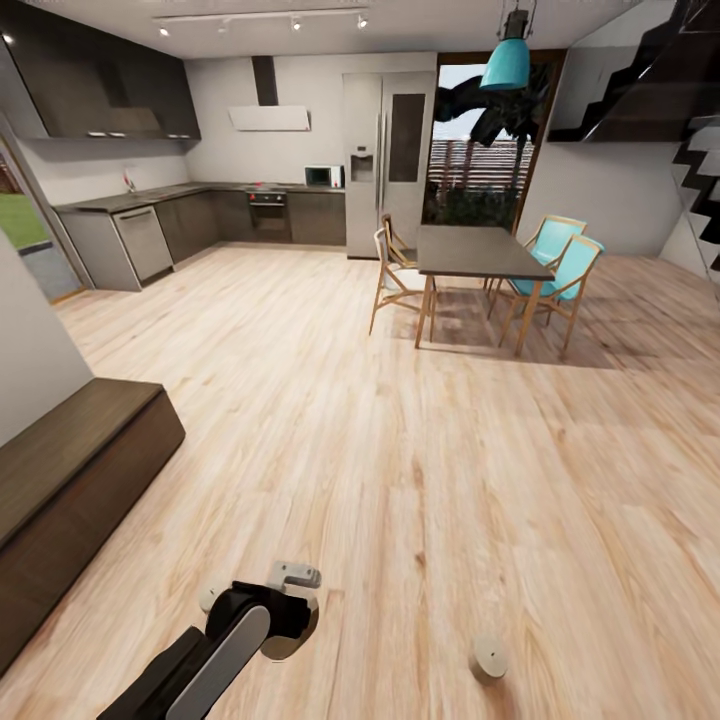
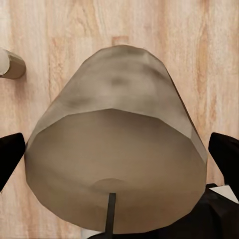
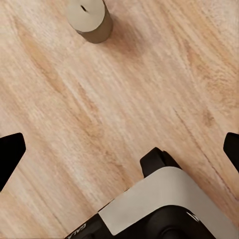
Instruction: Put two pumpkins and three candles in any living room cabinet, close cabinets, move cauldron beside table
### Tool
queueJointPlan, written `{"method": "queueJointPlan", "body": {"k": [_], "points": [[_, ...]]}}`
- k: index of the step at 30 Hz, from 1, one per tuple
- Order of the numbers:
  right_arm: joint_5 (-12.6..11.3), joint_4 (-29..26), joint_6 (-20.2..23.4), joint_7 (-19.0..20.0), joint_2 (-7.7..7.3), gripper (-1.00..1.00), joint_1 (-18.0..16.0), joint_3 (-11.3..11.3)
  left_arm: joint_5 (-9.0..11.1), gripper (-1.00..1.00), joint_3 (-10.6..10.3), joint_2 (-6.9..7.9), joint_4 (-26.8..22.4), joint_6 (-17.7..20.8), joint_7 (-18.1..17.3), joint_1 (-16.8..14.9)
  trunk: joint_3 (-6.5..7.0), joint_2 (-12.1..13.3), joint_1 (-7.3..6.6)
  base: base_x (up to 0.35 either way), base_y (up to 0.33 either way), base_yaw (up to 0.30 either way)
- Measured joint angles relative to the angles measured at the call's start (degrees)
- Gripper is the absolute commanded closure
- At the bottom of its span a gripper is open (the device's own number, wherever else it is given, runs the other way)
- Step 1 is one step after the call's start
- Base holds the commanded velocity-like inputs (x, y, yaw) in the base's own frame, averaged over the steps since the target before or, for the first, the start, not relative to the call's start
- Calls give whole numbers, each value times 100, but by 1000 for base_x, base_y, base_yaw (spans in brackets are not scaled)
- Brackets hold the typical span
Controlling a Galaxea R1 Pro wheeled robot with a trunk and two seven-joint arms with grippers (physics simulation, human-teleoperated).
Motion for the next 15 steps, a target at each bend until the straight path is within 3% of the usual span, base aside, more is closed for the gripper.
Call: {"method": "queueJointPlan", "body": {"k": [15], "points": [[0,6,0,-8,0,-100,0,0,3,100,-13,-8,0,-3,0,0,143,0,1,36,-13,0]]}}
